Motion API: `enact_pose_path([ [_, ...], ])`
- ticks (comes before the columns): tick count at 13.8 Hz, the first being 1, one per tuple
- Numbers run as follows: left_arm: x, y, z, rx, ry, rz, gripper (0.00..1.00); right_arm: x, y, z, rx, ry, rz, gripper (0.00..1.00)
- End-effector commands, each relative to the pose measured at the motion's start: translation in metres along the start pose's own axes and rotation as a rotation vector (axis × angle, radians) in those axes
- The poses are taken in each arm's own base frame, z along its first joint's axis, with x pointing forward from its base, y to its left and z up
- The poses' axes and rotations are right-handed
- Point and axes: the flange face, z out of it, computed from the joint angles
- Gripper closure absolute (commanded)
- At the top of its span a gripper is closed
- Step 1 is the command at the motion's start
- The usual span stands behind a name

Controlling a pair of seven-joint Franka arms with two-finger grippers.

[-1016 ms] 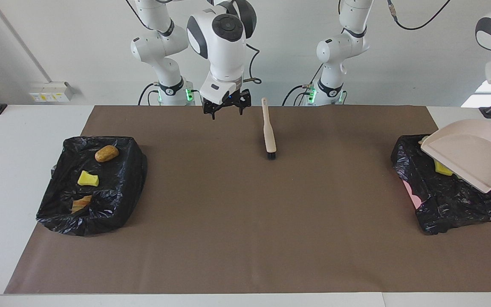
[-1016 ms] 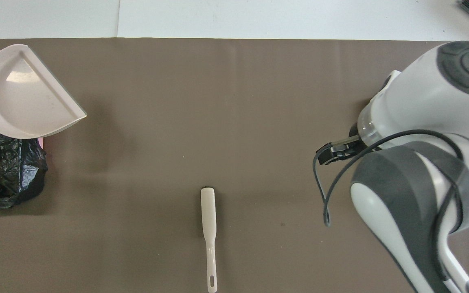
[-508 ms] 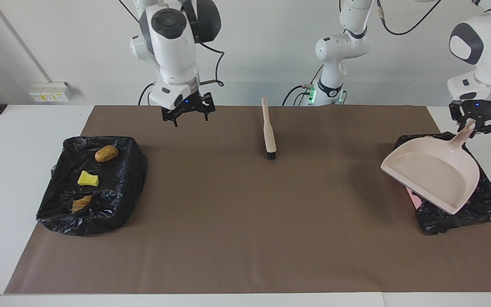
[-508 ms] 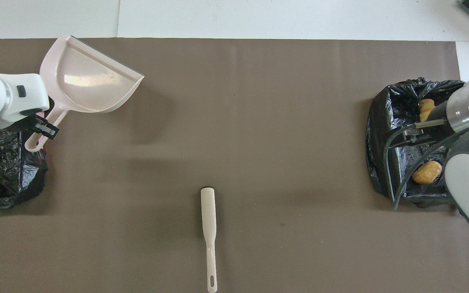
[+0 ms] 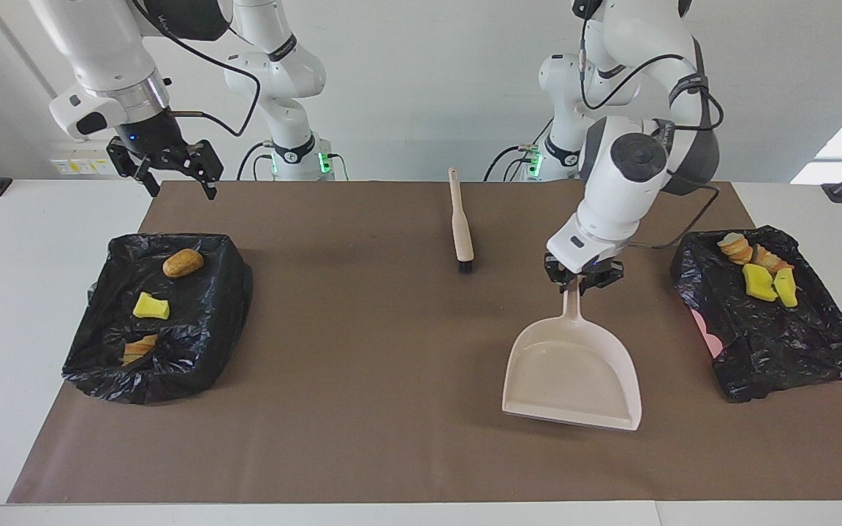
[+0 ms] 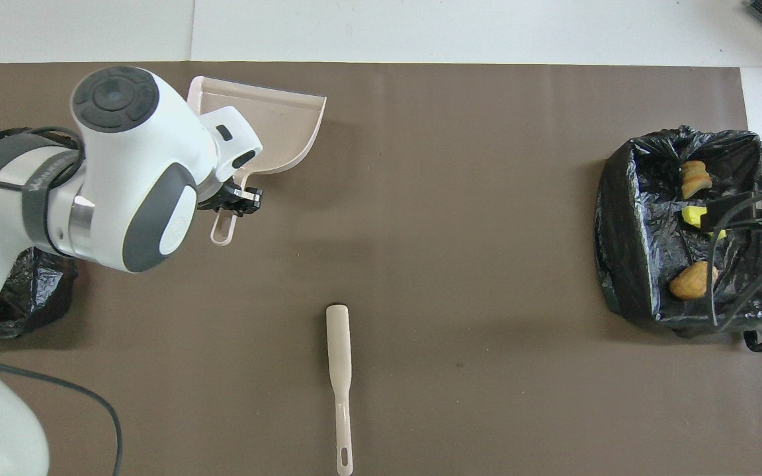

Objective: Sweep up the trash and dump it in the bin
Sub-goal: 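Bring the empty dustpan back to the mat center with the left gripper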

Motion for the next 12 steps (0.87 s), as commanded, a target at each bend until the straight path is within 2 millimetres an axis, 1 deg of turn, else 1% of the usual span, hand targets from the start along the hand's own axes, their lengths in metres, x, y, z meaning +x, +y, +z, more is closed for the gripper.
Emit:
enact_pose_path([
  [1,0.024,0.057,0.011,-0.013,0.020,-0.067,1.00,-0.008,-0.001,-0.012,0.014,-0.021,0.020,0.00],
  [2,0.024,0.076,0.012,-0.019,0.023,-0.079,1.00,-0.008,-0.001,-0.012,0.016,-0.023,0.023,0.00],
  [3,0.022,0.091,0.015,-0.037,0.028,-0.086,1.00,-0.009,0.003,-0.012,0.016,-0.030,0.028,0.00],
  [5,0.016,0.120,0.020,-0.069,0.034,-0.099,1.00,-0.012,0.004,-0.011,0.016,-0.049,0.025,0.00],
  [7,0.011,0.148,0.046,-0.062,0.002,-0.101,1.00,-0.013,0.005,-0.012,0.002,-0.041,0.021,0.00],
  [8,0.012,0.148,0.048,-0.068,0.012,-0.102,1.00,-0.012,0.005,-0.013,0.004,-0.035,0.026,0.00],
  [10,0.016,0.143,0.049,-0.096,0.031,-0.121,1.00,-0.013,-0.003,-0.013,0.011,-0.036,0.010,0.00],
  [11,0.012,0.143,0.060,-0.090,0.020,-0.116,0.96,-0.013,-0.006,-0.013,0.010,-0.036,0.002,0.00],
  [12,0.011,0.143,0.062,-0.092,0.028,-0.116,0.84,-0.013,-0.006,-0.014,0.011,-0.034,0.002,0.00],
])
